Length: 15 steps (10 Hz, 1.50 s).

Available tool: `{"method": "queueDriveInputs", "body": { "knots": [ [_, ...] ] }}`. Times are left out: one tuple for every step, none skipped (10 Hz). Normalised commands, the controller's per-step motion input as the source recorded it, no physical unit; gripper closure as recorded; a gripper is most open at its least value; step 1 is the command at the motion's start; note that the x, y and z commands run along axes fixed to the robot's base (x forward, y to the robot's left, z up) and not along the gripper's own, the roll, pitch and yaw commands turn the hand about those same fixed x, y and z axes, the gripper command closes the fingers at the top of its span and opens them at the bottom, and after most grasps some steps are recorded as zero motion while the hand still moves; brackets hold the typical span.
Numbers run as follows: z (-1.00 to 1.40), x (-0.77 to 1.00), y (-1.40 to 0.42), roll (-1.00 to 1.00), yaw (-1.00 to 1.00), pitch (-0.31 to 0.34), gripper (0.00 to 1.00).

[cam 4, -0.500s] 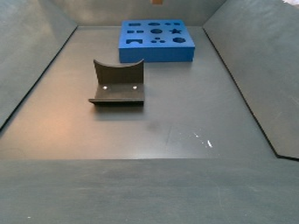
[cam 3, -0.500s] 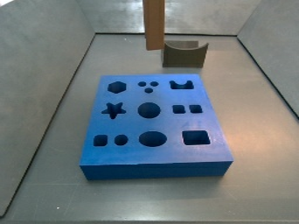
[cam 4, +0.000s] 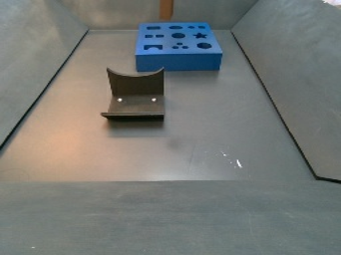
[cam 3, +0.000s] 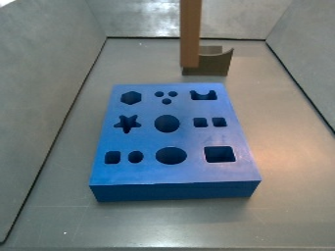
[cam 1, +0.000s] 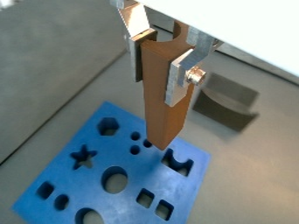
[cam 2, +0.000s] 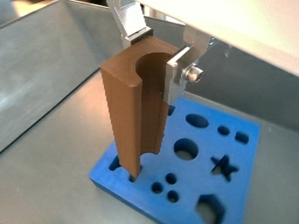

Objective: Insert the arch object.

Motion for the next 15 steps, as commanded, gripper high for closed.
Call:
{"method": "queueDriveInputs", "body": {
  "knots": [
    [-0.34,0.26,0.13,0.00,-0.91,0.000,1.00],
    [-0.31,0.08,0.03,0.00,-1.00,0.000,1.00],
    [-0.27,0.00,0.00,0.01,-1.00,-0.003,1.00],
    [-0.27,0.00,0.00,0.01,-1.00,-0.001,1.00],
    [-0.26,0.00,0.00,0.01,-1.00,0.000,1.00],
    [-0.25,0.00,0.00,0.01,-1.00,0.000,1.00],
    [-0.25,0.00,0.00,0.01,-1.00,0.000,1.00],
    [-0.24,0.00,0.00,0.01,-1.00,0.000,1.00],
    [-0.25,0.19,0.00,0.02,-0.91,0.000,1.00],
    [-0.25,0.17,0.00,0.02,-0.92,0.000,1.00],
    [-0.23,0.07,0.01,0.06,-1.00,-0.003,1.00],
    [-0.17,0.02,0.00,0.04,-1.00,-0.001,1.00],
    [-0.15,0.01,0.00,0.04,-1.00,-0.003,1.00],
    [-0.15,0.00,0.00,0.05,-1.00,-0.003,1.00],
    [-0.14,0.00,0.00,0.06,-1.00,-0.003,1.00]
  ]
}}
